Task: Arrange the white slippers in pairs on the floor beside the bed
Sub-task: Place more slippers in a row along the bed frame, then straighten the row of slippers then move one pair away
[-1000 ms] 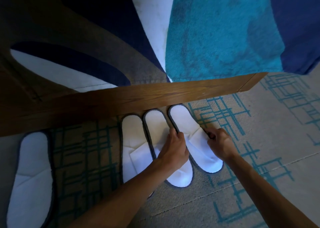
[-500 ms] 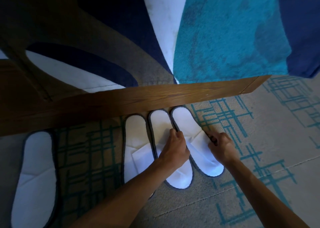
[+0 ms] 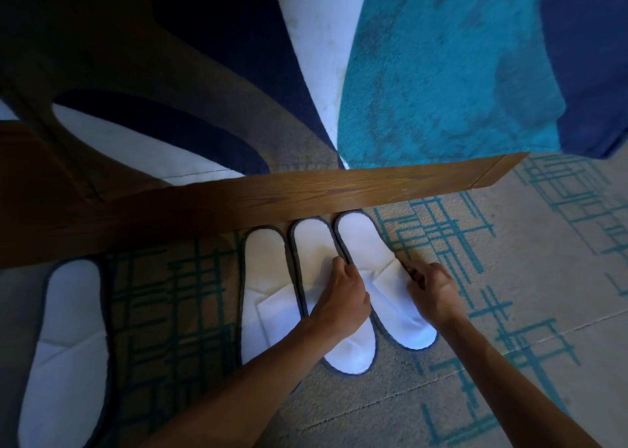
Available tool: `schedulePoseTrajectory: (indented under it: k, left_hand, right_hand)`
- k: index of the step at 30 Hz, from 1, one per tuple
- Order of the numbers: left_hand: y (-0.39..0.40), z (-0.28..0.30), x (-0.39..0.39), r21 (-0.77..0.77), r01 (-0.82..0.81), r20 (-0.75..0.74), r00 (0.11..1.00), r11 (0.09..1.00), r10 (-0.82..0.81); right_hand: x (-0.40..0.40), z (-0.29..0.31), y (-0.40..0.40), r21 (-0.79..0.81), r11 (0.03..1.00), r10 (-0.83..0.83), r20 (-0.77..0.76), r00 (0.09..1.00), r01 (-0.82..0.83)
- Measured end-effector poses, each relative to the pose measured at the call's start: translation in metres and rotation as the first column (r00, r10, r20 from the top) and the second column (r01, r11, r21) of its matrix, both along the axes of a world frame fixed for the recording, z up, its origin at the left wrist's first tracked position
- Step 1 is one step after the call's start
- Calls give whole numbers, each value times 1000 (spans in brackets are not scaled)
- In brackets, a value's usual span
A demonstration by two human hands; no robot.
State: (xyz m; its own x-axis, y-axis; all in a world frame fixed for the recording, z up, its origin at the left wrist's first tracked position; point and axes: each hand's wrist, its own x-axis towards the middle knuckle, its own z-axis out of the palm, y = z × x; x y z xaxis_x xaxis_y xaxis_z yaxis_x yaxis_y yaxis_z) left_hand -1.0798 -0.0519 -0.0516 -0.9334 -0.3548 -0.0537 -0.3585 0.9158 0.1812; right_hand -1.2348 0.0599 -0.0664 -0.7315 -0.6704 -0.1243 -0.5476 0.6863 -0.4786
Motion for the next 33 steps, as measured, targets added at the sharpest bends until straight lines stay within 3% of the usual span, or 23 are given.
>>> schedulePoseTrajectory:
  k: [2,5,8,14,19,26,33]
  left_hand:
    - [3,-2,1,-87,145,69,988,986,-139]
    - [1,7,1,-33,63,43,997,997,-62]
    - [2,1,2,182,-75,22,997,980,72]
    - [-1,8,-4,270,-172,52,985,947,164]
    - [-20,28,6,527,-234,76,971,817,229]
    - [-70,51,76,452,-353,107,933,819,344]
    - [-112,81,215,319,-422,51,902,849,429]
  right_hand:
    - [-1,2,-2,7,1000,2,2,1000,-2]
    - [2,3,-4,9,1000,12,-9,1000,-11]
    - [5,6,-5,21,1000,-15,10,1000,15]
    - [3,11,-7,85,996,-23,38,999,20]
    - [-9,31,-14,266,964,-3,79,997,-18]
    - [-3,84,-43,425,905,-9,59,998,-17]
    - [111,108,-85,317,941,131,-12,991,-121]
